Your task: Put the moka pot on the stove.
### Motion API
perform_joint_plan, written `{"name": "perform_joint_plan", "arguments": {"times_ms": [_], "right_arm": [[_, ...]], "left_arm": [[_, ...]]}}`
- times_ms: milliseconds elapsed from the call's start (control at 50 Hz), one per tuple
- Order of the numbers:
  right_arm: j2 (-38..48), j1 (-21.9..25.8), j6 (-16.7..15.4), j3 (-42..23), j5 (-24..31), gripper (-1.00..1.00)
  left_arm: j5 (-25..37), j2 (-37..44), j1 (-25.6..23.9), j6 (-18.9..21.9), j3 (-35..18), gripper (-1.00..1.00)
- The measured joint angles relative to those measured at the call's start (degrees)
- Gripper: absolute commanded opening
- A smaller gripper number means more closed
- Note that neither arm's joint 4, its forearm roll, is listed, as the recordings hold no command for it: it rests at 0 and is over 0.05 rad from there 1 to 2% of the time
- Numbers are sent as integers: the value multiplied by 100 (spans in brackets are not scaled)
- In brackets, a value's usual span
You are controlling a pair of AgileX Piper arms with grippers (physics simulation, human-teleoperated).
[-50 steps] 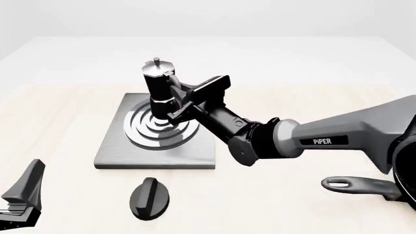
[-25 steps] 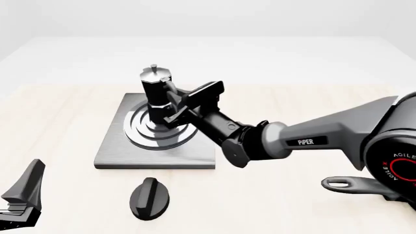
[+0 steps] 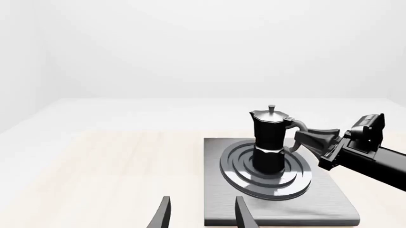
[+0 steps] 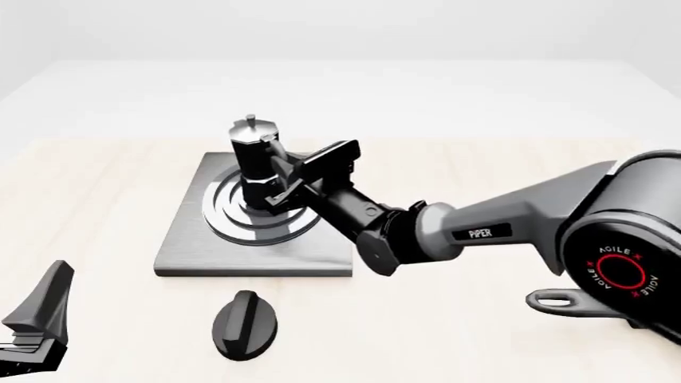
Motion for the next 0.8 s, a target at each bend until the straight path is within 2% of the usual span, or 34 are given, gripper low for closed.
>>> {"name": "perform_joint_plan", "arguments": {"times_ms": [240, 260, 800], "right_arm": [[103, -5, 12, -192, 1, -100], [110, -4, 11, -207, 2, 100], [321, 34, 61, -405, 79, 100]], "left_arm": [[0, 0, 0, 0, 0, 100], [0, 0, 0, 0, 0, 100], [0, 0, 0, 0, 0, 100]]}}
